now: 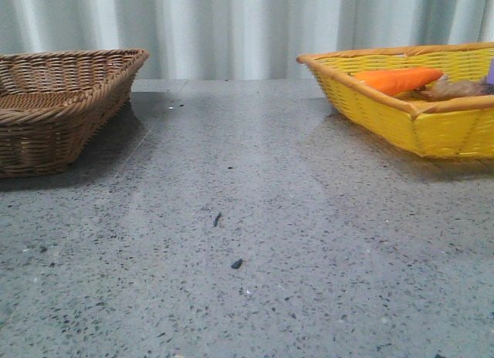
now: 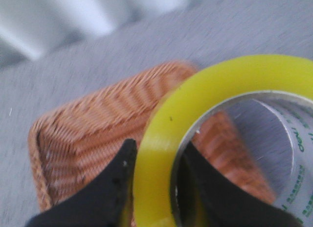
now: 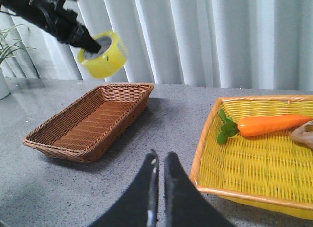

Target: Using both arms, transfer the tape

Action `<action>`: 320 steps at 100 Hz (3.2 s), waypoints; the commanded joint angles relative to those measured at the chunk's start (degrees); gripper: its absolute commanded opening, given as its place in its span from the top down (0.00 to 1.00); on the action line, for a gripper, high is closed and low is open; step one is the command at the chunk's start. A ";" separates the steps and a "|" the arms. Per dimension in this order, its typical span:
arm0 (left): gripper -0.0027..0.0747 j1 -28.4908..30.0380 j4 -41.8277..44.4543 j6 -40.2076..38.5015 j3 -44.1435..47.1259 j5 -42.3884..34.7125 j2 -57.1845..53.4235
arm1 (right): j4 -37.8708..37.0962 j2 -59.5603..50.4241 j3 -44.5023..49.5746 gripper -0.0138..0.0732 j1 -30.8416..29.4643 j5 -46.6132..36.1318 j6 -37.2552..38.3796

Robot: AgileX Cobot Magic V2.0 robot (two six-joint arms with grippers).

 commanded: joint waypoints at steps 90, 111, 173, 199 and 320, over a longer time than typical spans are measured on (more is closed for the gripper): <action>0.43 6.59 -21.20 2.25 31.63 -29.31 -18.60 | -3.70 8.22 -0.58 0.91 -0.11 -8.86 -1.36; 0.54 -7.24 -15.79 2.35 48.60 -49.94 -36.64 | -5.47 7.18 3.50 0.91 -0.11 -14.62 -1.36; 0.99 -16.04 -26.45 2.13 103.06 -62.60 -79.21 | -8.97 5.11 9.88 0.91 -0.11 -20.03 -1.36; 0.99 -16.04 -26.45 2.13 104.90 -62.60 -81.18 | -8.97 5.11 9.88 0.91 -0.11 -20.03 -1.36; 0.99 4.31 -4.63 -9.44 126.52 -57.82 -108.19 | -8.97 5.11 9.88 0.91 -0.11 -19.36 -1.36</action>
